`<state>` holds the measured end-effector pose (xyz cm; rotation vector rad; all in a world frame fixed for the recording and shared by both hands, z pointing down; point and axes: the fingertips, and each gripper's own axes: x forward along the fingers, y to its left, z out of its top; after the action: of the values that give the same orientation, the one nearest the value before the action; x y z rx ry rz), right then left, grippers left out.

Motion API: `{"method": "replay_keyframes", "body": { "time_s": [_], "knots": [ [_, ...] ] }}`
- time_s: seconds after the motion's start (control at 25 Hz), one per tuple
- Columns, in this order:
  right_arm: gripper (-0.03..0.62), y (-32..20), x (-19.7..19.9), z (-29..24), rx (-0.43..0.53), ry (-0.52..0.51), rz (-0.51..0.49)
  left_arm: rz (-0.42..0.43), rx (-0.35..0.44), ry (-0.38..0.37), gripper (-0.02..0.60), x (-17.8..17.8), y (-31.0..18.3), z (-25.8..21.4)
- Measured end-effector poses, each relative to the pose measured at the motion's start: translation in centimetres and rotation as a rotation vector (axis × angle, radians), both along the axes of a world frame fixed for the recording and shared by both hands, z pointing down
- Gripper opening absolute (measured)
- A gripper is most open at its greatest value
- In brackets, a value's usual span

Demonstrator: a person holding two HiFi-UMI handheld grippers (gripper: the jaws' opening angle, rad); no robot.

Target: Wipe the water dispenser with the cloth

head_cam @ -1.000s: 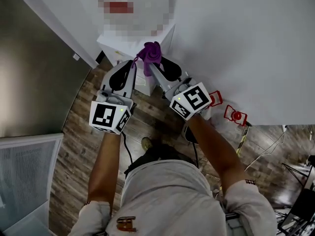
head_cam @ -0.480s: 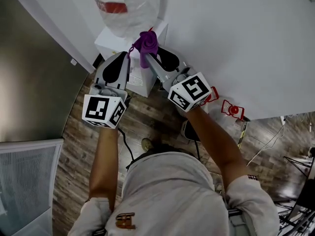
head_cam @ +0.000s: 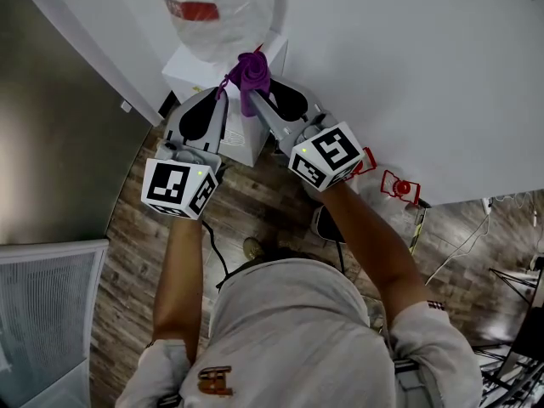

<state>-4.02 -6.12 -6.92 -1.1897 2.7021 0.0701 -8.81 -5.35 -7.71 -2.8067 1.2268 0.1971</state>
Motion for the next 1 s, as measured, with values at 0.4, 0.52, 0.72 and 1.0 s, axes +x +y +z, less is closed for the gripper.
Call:
{"method": "replay_keyframes", "body": {
  "time_s": [0.4, 0.52, 0.72, 1.0],
  "knots": [
    [0.089, -0.1, -0.3, 0.5, -0.008, 0.029, -0.016, 0.002, -0.003, -0.003, -0.002, 0.1, -0.6, 0.2],
    [0.091, -0.1, -0.2, 0.4, -0.006, 0.031, -0.019, 0.002, -0.001, -0.006, -0.002, 0.3, -0.6, 0.1],
    [0.09, -0.1, 0.2, 0.3, -0.004, 0.032, -0.017, 0.003, 0.005, -0.011, -0.002, 0.5, -0.5, 0.0],
    [0.089, -0.3, 0.5, 0.2, -0.005, 0.031, -0.021, 0.002, 0.005, -0.013, -0.002, 1.0, -0.6, -0.1]
  ]
}}
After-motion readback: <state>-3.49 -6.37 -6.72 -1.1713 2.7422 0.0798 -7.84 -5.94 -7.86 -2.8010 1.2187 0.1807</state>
